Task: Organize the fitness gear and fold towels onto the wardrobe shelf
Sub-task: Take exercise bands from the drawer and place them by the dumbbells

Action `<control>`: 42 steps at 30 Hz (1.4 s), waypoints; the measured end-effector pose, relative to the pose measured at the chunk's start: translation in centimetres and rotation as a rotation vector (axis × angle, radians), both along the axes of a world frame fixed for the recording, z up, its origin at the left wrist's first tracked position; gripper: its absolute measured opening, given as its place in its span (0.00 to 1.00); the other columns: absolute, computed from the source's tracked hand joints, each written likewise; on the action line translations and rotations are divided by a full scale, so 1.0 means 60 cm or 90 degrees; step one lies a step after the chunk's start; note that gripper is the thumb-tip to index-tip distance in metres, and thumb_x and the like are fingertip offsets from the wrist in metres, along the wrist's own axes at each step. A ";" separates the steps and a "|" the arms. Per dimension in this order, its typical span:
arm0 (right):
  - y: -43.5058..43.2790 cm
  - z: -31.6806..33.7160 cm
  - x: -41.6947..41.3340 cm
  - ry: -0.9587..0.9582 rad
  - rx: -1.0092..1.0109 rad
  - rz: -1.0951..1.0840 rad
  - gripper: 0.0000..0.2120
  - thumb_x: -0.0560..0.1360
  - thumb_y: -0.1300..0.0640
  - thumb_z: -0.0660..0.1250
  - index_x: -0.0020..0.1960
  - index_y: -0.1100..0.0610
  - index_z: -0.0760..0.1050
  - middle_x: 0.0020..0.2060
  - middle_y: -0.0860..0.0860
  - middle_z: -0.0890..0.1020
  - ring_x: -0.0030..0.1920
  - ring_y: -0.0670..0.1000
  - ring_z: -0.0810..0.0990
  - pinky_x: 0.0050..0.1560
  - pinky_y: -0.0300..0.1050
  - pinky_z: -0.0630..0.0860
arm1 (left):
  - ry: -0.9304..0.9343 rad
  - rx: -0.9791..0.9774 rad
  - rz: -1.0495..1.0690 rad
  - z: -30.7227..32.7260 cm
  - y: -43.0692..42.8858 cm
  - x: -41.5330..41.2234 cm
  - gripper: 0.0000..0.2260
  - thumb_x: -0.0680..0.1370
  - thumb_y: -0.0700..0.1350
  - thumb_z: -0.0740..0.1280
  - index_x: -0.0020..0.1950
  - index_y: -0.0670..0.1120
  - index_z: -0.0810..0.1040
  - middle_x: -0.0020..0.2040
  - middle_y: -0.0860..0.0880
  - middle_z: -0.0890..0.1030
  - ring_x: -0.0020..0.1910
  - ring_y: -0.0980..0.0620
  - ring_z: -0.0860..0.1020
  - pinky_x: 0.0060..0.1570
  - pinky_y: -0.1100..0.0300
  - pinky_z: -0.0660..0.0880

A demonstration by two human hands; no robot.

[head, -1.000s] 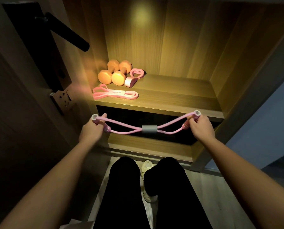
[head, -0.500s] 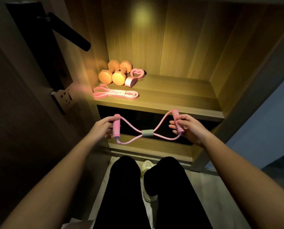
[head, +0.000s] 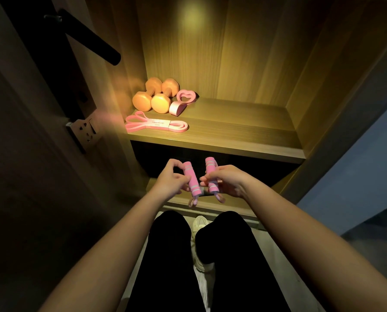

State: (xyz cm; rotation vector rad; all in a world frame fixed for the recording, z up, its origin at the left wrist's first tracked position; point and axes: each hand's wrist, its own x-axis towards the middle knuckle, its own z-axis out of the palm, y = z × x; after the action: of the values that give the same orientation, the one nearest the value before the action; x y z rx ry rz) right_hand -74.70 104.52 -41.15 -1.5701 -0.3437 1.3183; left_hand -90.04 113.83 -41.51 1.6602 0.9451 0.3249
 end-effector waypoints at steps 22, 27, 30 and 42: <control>-0.012 0.110 0.019 0.116 0.086 0.039 0.14 0.74 0.69 0.65 0.59 0.66 0.72 0.49 0.60 0.82 0.47 0.54 0.83 0.47 0.49 0.81 | 0.056 -0.004 -0.047 -0.071 0.035 -0.047 0.14 0.75 0.36 0.71 0.59 0.42 0.75 0.56 0.45 0.78 0.52 0.50 0.76 0.49 0.59 0.75; -0.027 0.165 0.045 0.231 0.142 0.014 0.21 0.69 0.65 0.66 0.62 0.68 0.72 0.48 0.60 0.83 0.45 0.53 0.85 0.46 0.47 0.83 | -0.113 0.000 -0.038 -0.059 0.018 -0.013 0.21 0.73 0.34 0.73 0.62 0.48 0.73 0.58 0.49 0.78 0.55 0.53 0.78 0.50 0.65 0.77; -0.034 0.178 0.052 0.244 0.184 0.016 0.19 0.71 0.64 0.63 0.61 0.67 0.72 0.49 0.58 0.83 0.45 0.52 0.85 0.47 0.45 0.83 | -0.183 0.029 -0.035 -0.037 0.011 0.013 0.19 0.74 0.36 0.72 0.62 0.48 0.74 0.55 0.52 0.79 0.56 0.55 0.77 0.51 0.67 0.76; 0.000 0.089 0.085 0.136 0.018 -0.078 0.07 0.77 0.64 0.65 0.54 0.65 0.73 0.40 0.60 0.83 0.35 0.53 0.84 0.35 0.50 0.83 | -0.121 0.167 -0.047 -0.001 0.089 0.005 0.07 0.75 0.42 0.71 0.47 0.54 0.82 0.48 0.54 0.82 0.52 0.52 0.78 0.53 0.55 0.75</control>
State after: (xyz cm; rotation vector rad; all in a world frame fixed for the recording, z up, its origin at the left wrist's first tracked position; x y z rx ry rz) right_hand -69.61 104.52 -35.79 -1.3885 -0.1311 1.3643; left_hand -89.73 119.18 -41.55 1.8597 0.7197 0.5663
